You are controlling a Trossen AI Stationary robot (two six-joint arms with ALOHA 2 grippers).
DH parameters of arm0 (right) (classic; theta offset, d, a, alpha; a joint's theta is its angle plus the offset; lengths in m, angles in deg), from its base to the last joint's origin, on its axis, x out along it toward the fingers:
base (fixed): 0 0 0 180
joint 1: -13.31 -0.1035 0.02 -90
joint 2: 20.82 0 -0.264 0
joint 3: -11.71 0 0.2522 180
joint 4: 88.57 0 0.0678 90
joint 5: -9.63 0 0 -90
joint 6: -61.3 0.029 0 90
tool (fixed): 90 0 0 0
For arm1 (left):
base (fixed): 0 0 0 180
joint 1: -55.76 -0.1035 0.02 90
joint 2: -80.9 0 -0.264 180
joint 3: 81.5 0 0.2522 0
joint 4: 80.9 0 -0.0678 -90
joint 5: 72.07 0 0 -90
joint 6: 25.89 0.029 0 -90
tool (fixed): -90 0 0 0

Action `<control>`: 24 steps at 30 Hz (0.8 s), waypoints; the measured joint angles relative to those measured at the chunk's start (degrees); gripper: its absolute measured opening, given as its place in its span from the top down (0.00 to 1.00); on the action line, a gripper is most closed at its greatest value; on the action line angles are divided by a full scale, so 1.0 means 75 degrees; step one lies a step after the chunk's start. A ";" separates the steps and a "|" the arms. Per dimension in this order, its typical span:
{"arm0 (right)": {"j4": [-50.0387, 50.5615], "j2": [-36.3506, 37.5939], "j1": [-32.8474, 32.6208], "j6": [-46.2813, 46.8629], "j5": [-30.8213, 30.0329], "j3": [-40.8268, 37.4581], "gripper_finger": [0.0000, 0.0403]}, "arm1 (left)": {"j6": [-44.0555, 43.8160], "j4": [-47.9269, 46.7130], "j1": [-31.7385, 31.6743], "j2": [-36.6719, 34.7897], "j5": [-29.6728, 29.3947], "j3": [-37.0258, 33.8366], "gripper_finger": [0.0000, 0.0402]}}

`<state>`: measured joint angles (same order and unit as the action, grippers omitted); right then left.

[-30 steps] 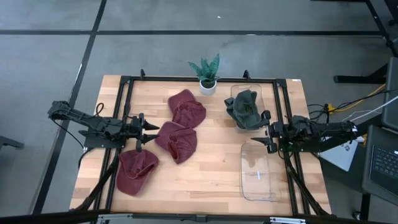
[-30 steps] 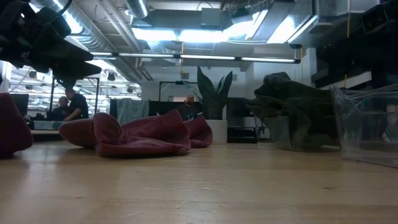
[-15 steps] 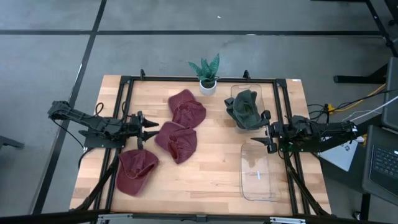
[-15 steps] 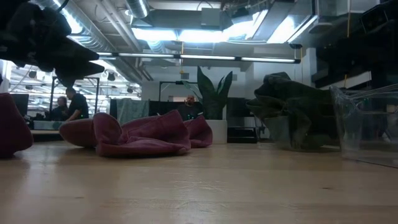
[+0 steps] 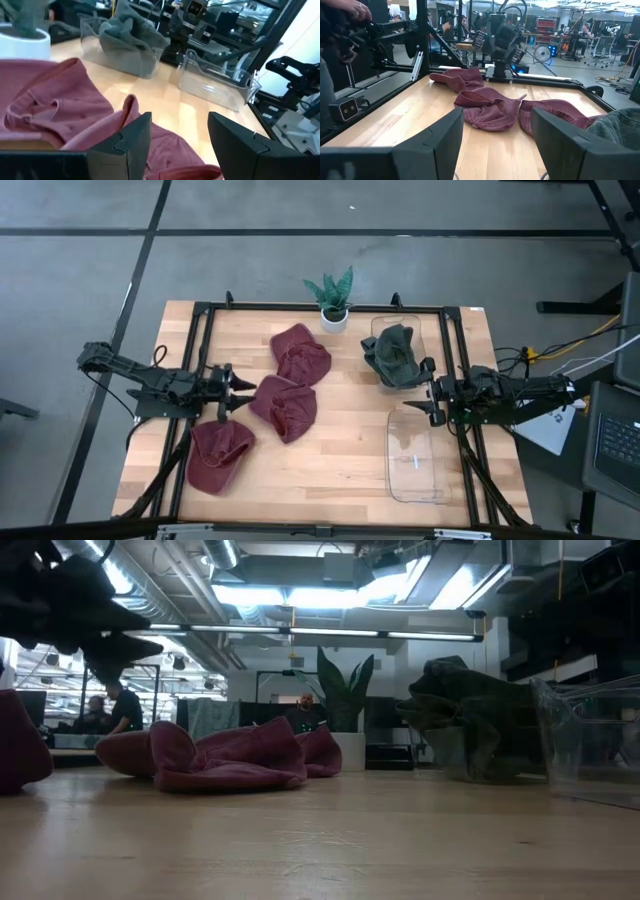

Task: Pick & Place hat
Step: Put the middle red cap into the bottom transparent bin

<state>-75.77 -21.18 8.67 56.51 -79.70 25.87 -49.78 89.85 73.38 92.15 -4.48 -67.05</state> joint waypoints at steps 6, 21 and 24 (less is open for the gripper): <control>-0.0002 0.0000 0.0002 -0.0003 0.0000 0.0000 0.43 | -0.0783 -0.0125 0.0000 0.0026 0.0224 -0.0024 0.54; -0.0002 0.0000 0.0002 0.0000 0.0000 0.0000 0.43 | 0.0975 -0.1427 -0.0601 0.0904 -0.0364 0.1326 0.61; -0.0002 0.0000 0.0000 0.0000 0.0000 0.0000 0.43 | 0.1013 -0.1515 -0.0898 0.1641 -0.0483 0.1669 0.62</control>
<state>-75.78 -21.18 8.67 56.51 -79.70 25.87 -42.18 78.48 66.65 104.45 -8.10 -54.53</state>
